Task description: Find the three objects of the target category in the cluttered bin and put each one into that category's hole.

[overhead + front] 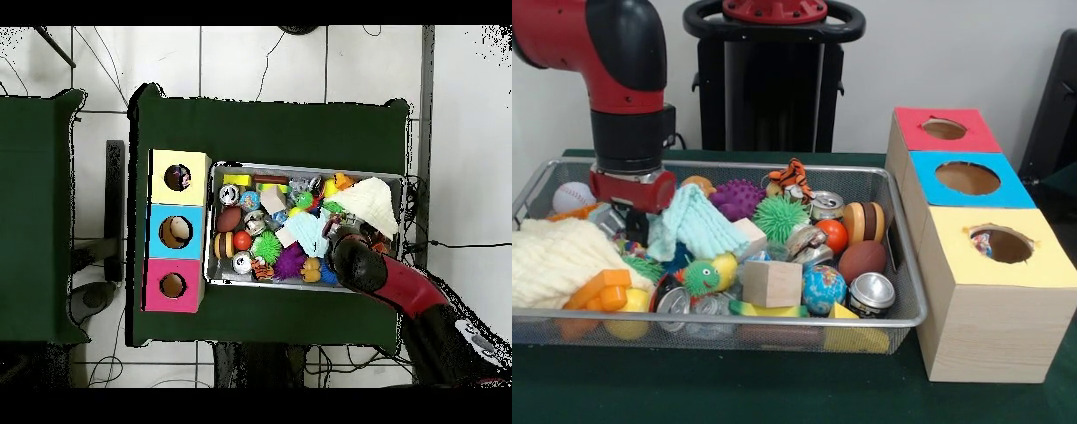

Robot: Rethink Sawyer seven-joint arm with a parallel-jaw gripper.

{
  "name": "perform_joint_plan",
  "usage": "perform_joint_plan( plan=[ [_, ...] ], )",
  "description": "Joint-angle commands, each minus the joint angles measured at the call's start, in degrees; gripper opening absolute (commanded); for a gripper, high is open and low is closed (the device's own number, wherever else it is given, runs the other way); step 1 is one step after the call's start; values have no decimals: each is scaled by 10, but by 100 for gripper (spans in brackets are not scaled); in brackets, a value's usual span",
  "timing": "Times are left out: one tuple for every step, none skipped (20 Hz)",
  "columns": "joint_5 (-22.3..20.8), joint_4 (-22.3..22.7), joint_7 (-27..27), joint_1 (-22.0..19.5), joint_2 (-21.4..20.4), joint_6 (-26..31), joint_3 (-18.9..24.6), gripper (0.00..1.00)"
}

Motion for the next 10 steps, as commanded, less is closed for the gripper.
perform_joint_plan(
  plan=[
    [45, 132, 158, 46, 98, 7, 47, 0],
    [53, 137, 161, 51, 97, 1, 45, 0],
    [62, 140, 162, 55, 95, 0, 44, 0],
    [69, 144, 162, 57, 95, -5, 44, 0],
    [76, 146, 161, 59, 94, -5, 45, 0],
    [82, 149, 160, 61, 95, -8, 45, 0],
    [88, 152, 159, 62, 95, -11, 46, 0],
    [95, 154, 157, 64, 95, -13, 46, 0],
    [99, 156, 156, 65, 95, -15, 47, 0],
    [103, 158, 155, 66, 96, -16, 48, 0]
  ],
)
